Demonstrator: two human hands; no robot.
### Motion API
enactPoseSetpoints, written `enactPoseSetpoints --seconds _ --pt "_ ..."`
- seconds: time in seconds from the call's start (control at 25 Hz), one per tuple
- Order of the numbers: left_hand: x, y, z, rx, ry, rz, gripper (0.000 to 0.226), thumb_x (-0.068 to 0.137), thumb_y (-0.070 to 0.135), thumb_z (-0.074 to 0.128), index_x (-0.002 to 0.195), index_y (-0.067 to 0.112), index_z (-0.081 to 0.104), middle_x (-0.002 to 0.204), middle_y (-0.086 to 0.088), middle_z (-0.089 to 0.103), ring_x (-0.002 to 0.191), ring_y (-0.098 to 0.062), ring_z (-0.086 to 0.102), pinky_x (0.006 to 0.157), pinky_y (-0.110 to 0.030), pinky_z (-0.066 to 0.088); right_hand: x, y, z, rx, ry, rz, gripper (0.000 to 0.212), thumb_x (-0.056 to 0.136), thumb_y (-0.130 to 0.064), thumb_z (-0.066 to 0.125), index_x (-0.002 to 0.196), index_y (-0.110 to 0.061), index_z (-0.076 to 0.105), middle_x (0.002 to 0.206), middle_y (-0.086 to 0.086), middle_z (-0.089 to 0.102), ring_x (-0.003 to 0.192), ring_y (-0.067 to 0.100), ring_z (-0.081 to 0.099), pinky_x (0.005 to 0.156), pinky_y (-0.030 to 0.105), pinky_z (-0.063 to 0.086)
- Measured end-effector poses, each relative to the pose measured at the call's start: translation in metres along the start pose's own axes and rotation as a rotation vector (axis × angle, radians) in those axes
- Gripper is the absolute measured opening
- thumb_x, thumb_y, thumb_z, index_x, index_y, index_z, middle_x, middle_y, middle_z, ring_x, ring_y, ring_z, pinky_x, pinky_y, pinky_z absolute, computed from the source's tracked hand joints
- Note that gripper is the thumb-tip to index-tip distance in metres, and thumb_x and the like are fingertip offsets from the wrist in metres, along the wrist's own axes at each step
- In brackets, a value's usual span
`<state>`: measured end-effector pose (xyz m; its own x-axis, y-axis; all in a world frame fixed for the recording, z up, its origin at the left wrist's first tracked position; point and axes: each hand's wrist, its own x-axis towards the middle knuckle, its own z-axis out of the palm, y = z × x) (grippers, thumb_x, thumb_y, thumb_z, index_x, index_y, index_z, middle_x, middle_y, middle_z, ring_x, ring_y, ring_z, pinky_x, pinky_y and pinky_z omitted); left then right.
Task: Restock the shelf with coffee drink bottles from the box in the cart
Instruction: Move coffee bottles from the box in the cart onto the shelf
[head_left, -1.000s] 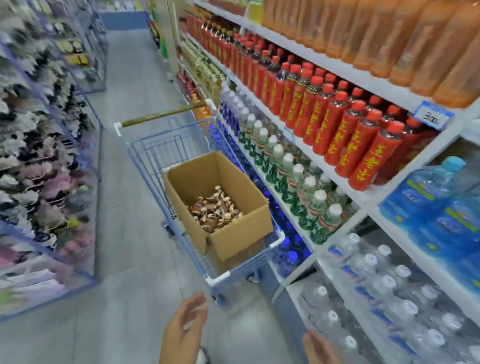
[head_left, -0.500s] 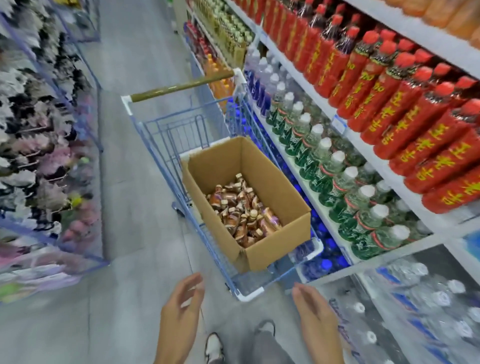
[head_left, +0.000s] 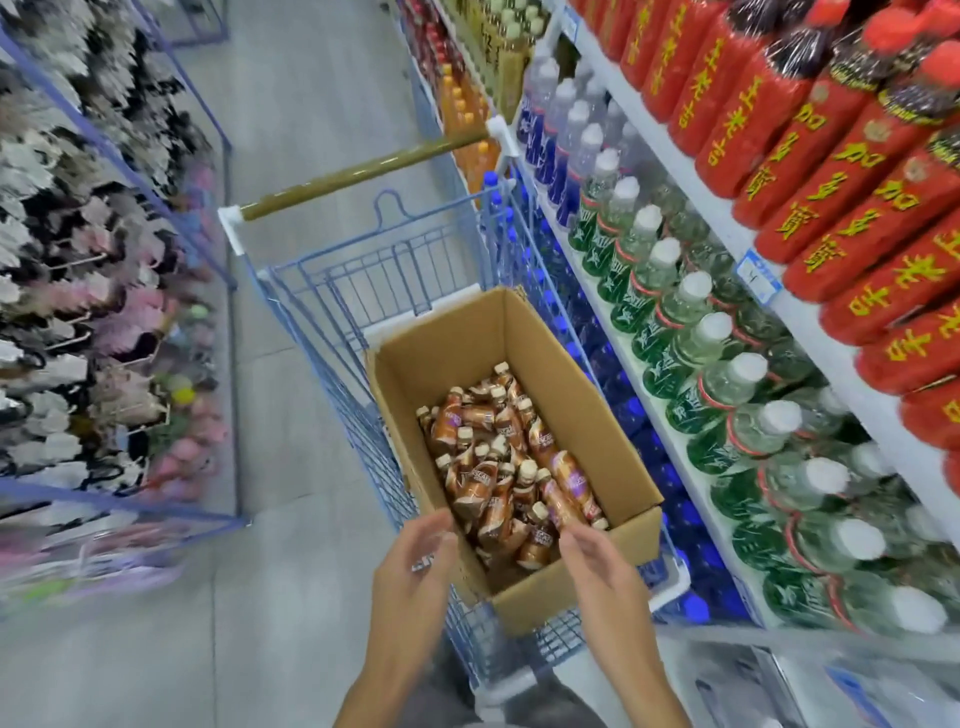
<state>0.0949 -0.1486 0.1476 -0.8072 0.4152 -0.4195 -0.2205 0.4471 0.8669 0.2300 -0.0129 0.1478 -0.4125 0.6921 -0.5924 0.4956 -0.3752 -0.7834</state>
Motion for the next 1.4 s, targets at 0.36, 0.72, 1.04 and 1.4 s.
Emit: enactPoseSetpoints --seconds 0.36,0.72,1.04,1.4 --pt "0.196 0.010 0.058 0.181 -0.116 -0.110 0.023 0.100 0.030 0.057 0.123 0.026 0.058 0.109 0.016 0.064 0.102 0.001 0.061 0.082 -0.014 0.043 0.096 -0.023 0.027 -0.005 0.116 0.194 0.010 0.099 -0.037 0.061 0.107 -0.033 0.067 0.109 -0.020 0.067 0.103 -0.003 0.059 0.078 0.016 0.040" --pt "0.399 -0.148 0.133 0.673 -0.119 -0.501 0.064 0.096 0.044 0.052 0.144 0.003 0.042 0.144 -0.022 0.048 0.132 -0.040 0.046 0.112 -0.047 0.038 0.176 0.021 0.073 0.060 0.260 0.367 0.006 0.093 -0.032 0.070 0.099 -0.034 0.070 0.109 -0.019 0.069 0.100 -0.002 0.062 0.073 0.012 0.041" --pt "0.419 -0.172 0.132 0.767 -0.004 -0.557 0.076 0.091 0.041 0.067 0.145 -0.002 0.034 0.145 -0.027 0.041 0.132 -0.043 0.046 0.106 -0.047 0.041 0.175 0.036 0.080 0.109 0.293 0.460 0.013 0.095 -0.035 0.068 0.108 -0.034 0.069 0.107 -0.022 0.067 0.099 -0.008 0.060 0.078 0.010 0.042" --pt "0.308 -0.041 0.077 -0.058 -0.240 -0.561 0.049 0.084 0.042 0.075 0.121 0.011 0.065 0.105 -0.008 0.077 0.098 -0.024 0.073 0.090 -0.041 0.056 0.185 0.048 0.069 0.193 0.360 0.519 0.022 0.097 -0.035 0.063 0.116 -0.024 0.066 0.115 -0.006 0.069 0.104 0.009 0.064 0.066 0.015 0.046"
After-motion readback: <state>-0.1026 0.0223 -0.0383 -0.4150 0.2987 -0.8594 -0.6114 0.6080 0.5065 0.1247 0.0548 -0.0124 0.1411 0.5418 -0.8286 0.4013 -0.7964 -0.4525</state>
